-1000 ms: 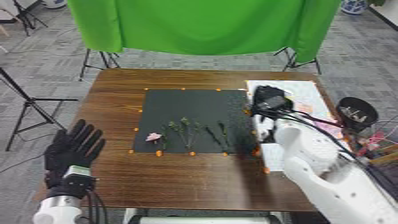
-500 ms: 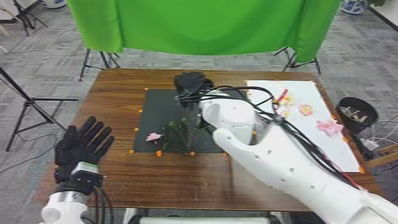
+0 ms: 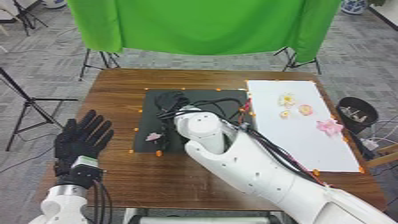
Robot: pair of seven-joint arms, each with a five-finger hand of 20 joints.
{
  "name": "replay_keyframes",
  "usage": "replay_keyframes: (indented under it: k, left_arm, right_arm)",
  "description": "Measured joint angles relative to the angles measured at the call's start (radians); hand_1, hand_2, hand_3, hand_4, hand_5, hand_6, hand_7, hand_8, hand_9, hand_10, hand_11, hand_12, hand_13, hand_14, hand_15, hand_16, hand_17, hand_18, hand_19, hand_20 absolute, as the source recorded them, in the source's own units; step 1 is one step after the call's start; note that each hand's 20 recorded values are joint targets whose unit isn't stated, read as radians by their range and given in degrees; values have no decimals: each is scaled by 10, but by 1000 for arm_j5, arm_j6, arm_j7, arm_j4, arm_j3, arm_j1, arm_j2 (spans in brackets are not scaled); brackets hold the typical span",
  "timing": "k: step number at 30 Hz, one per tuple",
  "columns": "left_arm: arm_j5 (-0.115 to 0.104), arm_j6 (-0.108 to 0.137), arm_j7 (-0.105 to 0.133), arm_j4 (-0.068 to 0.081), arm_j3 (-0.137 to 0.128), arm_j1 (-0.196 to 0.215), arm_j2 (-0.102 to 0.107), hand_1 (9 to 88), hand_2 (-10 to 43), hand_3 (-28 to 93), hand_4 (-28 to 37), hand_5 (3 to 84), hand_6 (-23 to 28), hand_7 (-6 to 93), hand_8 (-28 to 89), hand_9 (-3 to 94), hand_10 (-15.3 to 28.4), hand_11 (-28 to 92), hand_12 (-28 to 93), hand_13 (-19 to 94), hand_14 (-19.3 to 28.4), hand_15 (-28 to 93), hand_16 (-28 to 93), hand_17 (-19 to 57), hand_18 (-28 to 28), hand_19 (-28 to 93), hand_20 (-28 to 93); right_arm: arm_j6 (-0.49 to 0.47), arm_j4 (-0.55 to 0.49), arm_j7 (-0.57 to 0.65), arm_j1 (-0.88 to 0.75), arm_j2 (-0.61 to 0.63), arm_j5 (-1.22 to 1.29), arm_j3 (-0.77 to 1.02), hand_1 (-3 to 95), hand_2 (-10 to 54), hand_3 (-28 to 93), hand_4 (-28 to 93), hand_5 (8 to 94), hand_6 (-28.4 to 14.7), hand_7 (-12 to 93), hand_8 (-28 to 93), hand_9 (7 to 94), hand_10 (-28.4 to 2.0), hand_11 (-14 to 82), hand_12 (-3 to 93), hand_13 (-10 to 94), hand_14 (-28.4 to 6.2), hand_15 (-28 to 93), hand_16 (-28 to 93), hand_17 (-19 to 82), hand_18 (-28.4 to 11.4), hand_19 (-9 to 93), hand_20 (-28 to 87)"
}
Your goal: Arrange flowers
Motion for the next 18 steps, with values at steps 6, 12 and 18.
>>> replay_keyframes:
  k: [6, 12, 18]
  left_arm:
    - [-2, 1, 3, 0, -2, 4, 0, 266, 156, 709, -283, 402, 104, 133, -86, 324, 162, 264, 109, 238, 173, 419, -73, -73, 152, 363, 93]
    - [-9, 1, 8, 0, -2, 5, 0, 262, 147, 713, -283, 402, 105, 134, -86, 322, 162, 262, 109, 238, 171, 418, -73, -73, 152, 363, 93]
    - [-34, 16, 24, -2, 1, 5, 0, 259, 139, 716, -283, 405, 108, 138, -86, 320, 162, 263, 111, 240, 172, 424, -71, -74, 153, 364, 94]
  right_arm:
    - [17, -1, 38, -3, 5, 27, 1, 574, -95, 718, -283, 712, 2, 217, -24, 837, -105, 53, 329, 705, -80, 269, 391, 300, -215, 794, 371]
    - [15, -9, 41, -5, 8, 46, 9, 542, -95, 748, -283, 677, 8, 200, -112, 780, -106, 110, 265, 692, -85, 291, 367, 296, -218, 796, 368]
    - [9, -25, 49, -17, 8, 75, 24, 505, -95, 784, -283, 638, -3, 183, -133, 726, -117, 184, 175, 680, -90, 321, 329, 291, -220, 797, 367]
